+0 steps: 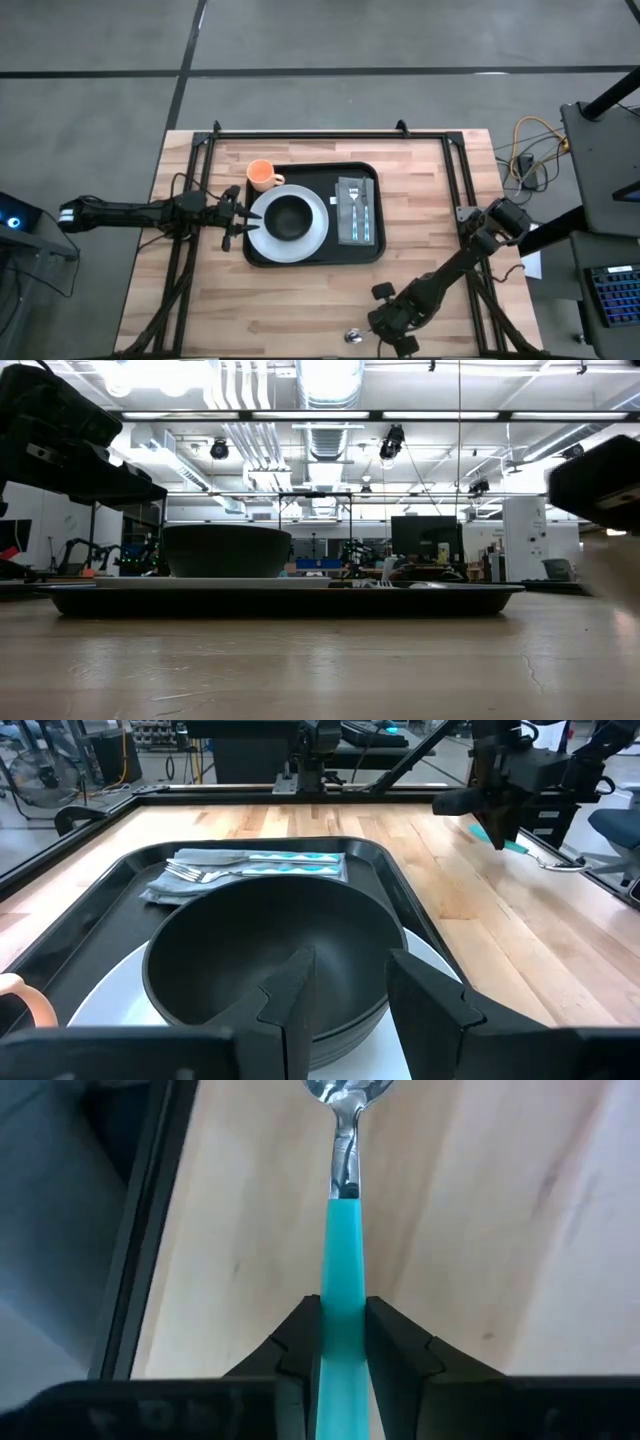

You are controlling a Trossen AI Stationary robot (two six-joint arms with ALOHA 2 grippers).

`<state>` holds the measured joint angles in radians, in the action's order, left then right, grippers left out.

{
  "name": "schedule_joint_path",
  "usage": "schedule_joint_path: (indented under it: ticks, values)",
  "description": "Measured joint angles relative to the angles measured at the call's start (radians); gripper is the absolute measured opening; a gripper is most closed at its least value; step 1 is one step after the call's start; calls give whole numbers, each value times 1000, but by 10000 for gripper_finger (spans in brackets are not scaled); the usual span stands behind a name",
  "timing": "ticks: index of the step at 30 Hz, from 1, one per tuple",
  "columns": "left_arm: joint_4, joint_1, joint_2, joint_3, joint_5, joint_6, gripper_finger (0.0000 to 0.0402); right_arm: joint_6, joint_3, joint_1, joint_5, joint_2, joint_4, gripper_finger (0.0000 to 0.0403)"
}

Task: Set up tray
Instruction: Put the blue spoon on the gray napkin

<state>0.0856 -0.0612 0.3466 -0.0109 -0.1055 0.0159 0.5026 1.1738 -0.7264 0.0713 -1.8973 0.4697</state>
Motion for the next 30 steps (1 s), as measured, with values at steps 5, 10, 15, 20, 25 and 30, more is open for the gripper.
schedule_joint_path:
  ticks: [5,10,15,20,25,30]
  values:
    - [0,0,0,0,0,0,105,43,16,40,-16,3,-2,53]
    - [0,0,0,0,0,0,105,134,28,69,-41,4,-2,53]
    - [0,0,0,0,0,0,105,240,38,91,-80,4,-2,53]
    - [0,0,0,-1,0,0,105,355,50,112,-125,6,-4,53]
    - [0,0,0,0,0,0,105,485,61,127,-166,6,-4,53]
    - [0,0,0,0,0,0,105,617,68,145,-218,6,-2,53]
